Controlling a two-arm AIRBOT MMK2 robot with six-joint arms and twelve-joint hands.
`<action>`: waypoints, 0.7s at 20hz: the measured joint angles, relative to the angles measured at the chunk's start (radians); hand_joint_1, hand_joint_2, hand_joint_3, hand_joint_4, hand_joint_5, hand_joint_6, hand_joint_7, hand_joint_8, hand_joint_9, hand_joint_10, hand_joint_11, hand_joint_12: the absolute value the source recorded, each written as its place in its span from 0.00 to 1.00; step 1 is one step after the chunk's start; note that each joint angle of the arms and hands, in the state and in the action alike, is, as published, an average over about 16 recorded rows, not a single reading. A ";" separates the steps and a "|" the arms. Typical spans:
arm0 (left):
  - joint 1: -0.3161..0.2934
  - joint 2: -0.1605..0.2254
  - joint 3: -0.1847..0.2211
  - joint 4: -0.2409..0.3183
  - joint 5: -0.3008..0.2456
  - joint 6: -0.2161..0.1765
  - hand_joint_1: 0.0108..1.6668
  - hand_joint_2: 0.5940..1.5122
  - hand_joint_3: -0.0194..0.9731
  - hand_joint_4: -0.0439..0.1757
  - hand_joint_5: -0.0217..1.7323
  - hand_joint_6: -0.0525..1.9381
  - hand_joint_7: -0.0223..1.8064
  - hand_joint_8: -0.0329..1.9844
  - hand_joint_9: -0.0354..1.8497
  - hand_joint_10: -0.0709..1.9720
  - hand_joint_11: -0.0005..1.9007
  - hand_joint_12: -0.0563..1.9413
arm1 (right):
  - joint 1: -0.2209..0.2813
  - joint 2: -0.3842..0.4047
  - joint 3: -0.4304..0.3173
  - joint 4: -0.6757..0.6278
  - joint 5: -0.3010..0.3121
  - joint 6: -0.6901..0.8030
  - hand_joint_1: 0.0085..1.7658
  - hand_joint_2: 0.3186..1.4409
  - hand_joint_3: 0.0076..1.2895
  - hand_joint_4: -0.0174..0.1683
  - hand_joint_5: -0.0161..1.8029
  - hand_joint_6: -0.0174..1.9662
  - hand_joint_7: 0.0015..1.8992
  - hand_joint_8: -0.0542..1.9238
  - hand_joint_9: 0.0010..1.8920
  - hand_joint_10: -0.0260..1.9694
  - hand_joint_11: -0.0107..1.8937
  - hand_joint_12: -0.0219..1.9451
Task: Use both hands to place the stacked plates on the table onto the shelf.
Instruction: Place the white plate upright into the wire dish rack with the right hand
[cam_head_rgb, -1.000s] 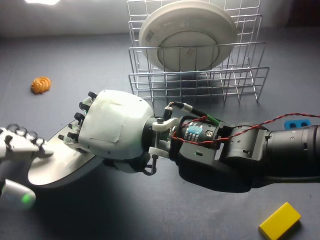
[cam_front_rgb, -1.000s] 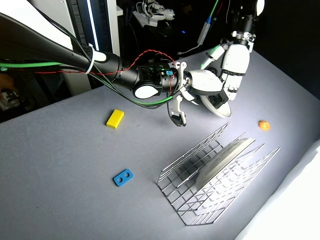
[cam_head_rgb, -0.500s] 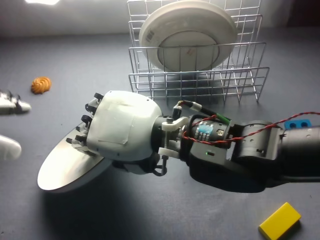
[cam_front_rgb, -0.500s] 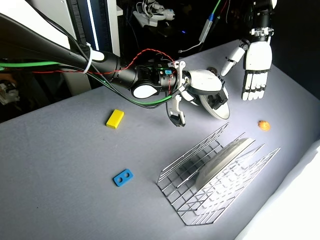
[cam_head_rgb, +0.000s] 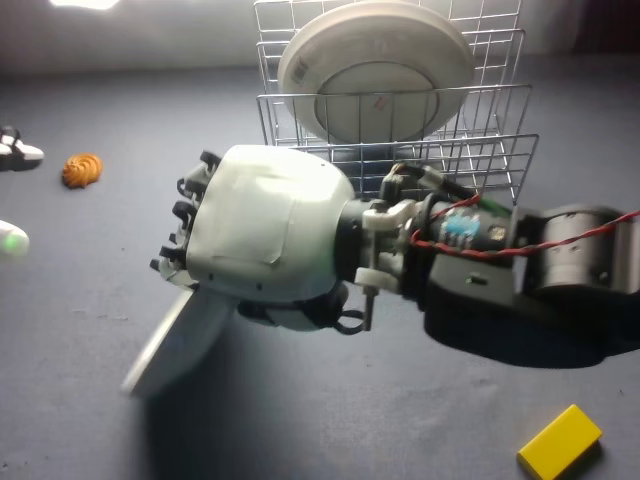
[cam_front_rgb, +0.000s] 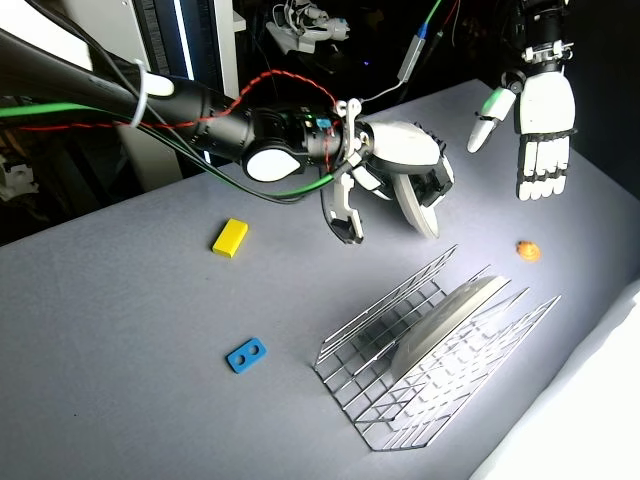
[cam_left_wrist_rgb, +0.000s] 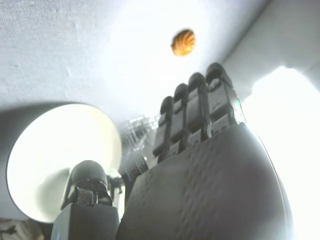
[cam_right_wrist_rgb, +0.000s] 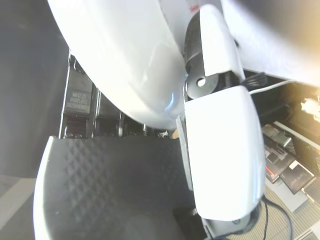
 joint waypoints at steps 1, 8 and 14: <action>-0.006 0.001 0.003 0.000 0.000 0.003 0.01 0.62 0.03 0.23 0.06 0.04 0.06 0.02 0.04 0.04 0.01 0.04 | 0.010 0.019 -0.021 -0.001 -0.002 0.000 0.67 0.64 0.00 0.08 0.46 0.54 0.53 0.53 0.54 0.41 0.39 0.71; -0.020 0.011 0.025 0.018 -0.039 0.018 0.01 0.61 0.03 0.23 0.05 0.04 0.05 0.02 0.04 0.04 0.01 0.04 | 0.090 0.161 -0.158 0.005 -0.023 0.064 0.67 0.64 0.00 0.08 0.47 0.56 0.54 0.54 0.54 0.42 0.39 0.71; -0.013 0.020 0.036 0.075 -0.142 0.027 0.01 0.61 0.03 0.23 0.05 0.04 0.05 0.02 0.05 0.04 0.02 0.04 | 0.172 0.267 -0.218 0.029 -0.056 0.245 0.67 0.64 0.00 0.10 0.48 0.55 0.54 0.54 0.53 0.43 0.39 0.71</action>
